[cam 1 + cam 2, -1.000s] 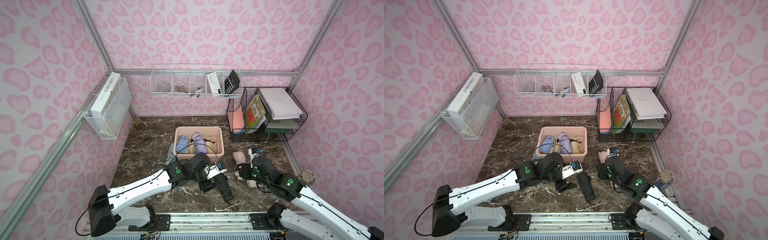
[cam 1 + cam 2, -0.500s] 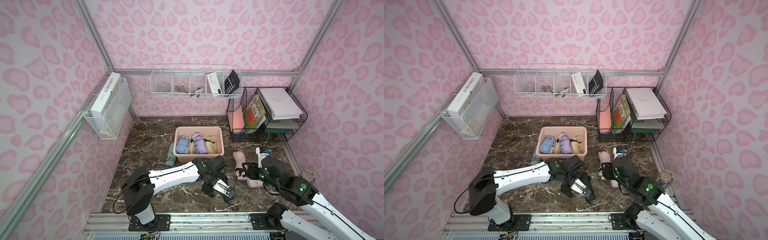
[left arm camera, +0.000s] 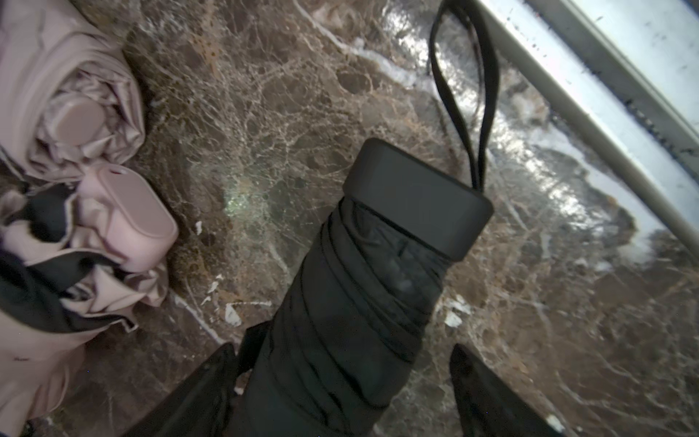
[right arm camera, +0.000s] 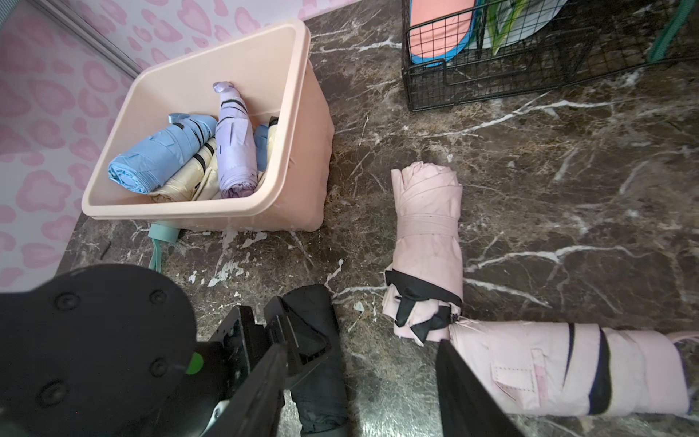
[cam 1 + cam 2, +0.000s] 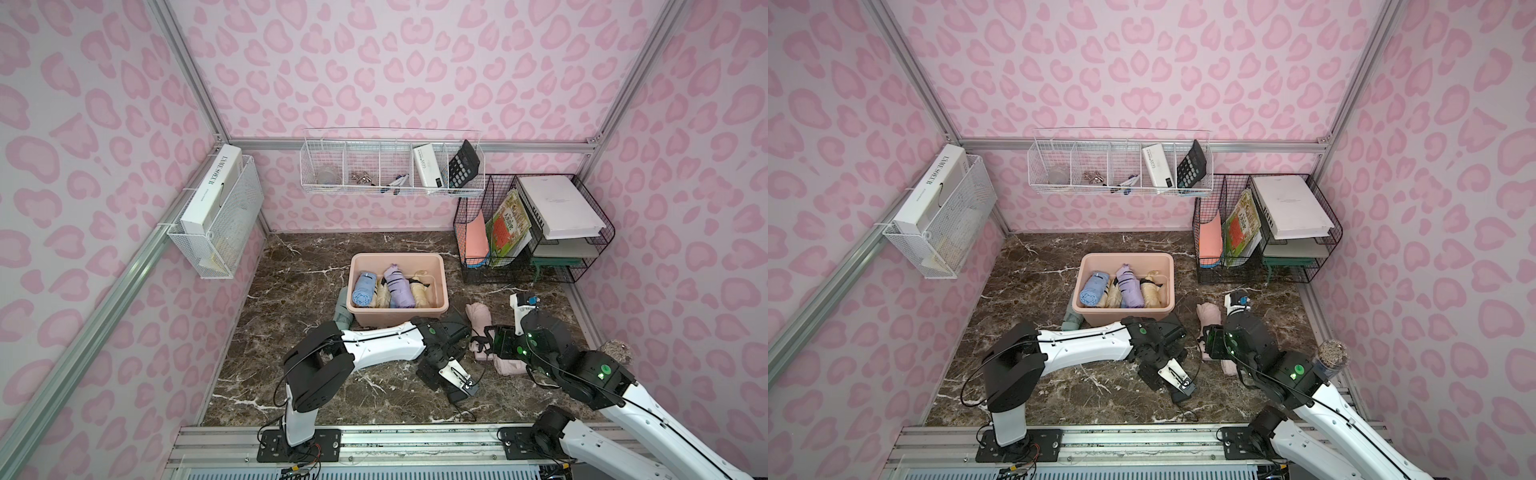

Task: Put the umbrella into the storage box
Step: Pick up the umbrella from the center of the board.

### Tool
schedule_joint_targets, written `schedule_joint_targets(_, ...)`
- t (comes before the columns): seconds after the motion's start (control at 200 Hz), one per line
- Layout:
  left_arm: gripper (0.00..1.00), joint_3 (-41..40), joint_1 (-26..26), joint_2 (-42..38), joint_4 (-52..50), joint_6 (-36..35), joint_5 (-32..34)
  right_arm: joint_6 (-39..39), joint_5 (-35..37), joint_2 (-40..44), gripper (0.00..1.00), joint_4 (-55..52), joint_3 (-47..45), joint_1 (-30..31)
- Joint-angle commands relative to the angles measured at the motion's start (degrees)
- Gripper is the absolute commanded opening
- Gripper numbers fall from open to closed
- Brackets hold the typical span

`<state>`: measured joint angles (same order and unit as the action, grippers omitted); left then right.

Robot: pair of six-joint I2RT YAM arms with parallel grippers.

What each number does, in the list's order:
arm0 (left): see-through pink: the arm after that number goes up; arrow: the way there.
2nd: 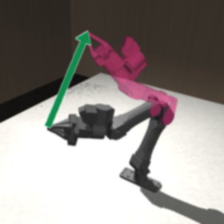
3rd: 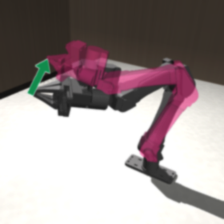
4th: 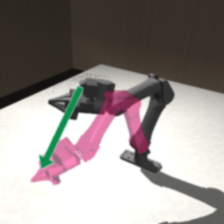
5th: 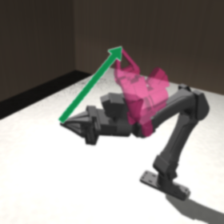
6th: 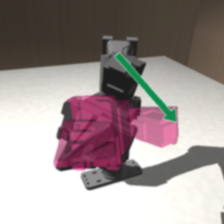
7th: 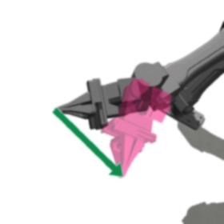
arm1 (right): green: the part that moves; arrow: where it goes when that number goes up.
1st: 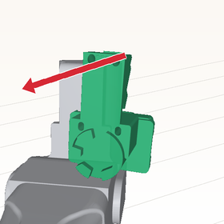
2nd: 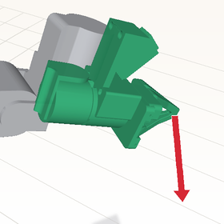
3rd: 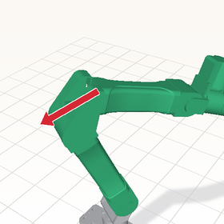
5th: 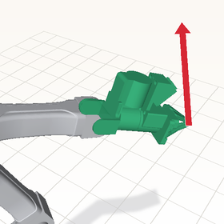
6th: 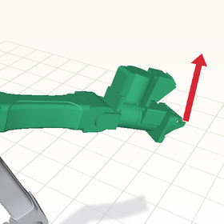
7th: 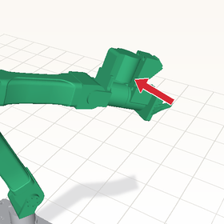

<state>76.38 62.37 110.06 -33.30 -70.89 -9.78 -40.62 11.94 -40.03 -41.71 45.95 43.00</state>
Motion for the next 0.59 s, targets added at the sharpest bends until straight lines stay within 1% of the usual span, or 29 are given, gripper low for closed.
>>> schedule_joint_targets(0.0, 0.89, 1.65, -0.05, 1.82, -2.02, -0.74, 1.11, 1.01, -0.61, 0.64, 0.56, 0.41, 0.68, -0.13)
schedule_joint_targets(0.11, 0.86, 4.44, -0.01, 4.58, -4.93, -0.74, 2.07, 1.13, -0.44, 1.65, 0.55, 0.33, 0.52, -0.11)
schedule_joint_targets(0.195, 0.79, 6.70, 0.03, 6.71, -9.82, 0.14, 3.01, 1.24, -0.27, 2.10, 0.55, -0.10, 0.45, -0.20)
schedule_joint_targets(0.215, 0.76, 8.51, 0.09, 7.11, -11.09, 0.53, 3.05, 1.26, -0.19, 2.25, 0.55, -0.24, 0.56, -0.27)
schedule_joint_targets(0.27, 0.70, 9.18, 0.23, 7.36, -13.70, 1.87, 3.09, 1.30, 0.09, 2.70, 0.55, -0.54, 0.48, -0.21)
schedule_joint_targets(0.395, 0.60, 7.56, 1.92, 6.10, -17.06, 4.43, 4.68, 1.16, 0.45, 3.72, 0.55, -0.13, -0.37, -0.29)
schedule_joint_targets(0.44, 0.58, 7.38, 2.60, 5.50, -17.55, 5.77, 5.47, 1.15, 0.36, 3.98, 0.54, 0.22, -0.71, -0.29)
schedule_joint_targets(0.455, 0.57, 5.75, 2.85, 5.25, -17.63, 6.40, 5.67, 1.09, 0.36, 4.06, 0.54, 0.35, -0.81, -0.29)
schedule_joint_targets(0.495, 0.55, 4.83, 3.39, 4.92, -18.07, 7.79, 6.04, 1.10, 0.27, 4.16, 0.54, 0.56, -1.01, -0.37)
schedule_joint_targets(0.59, 0.54, 3.36, 4.63, 4.70, -18.38, 11.07, 7.23, 1.42, 0.10, 4.19, 0.54, 0.84, -1.30, -0.37)
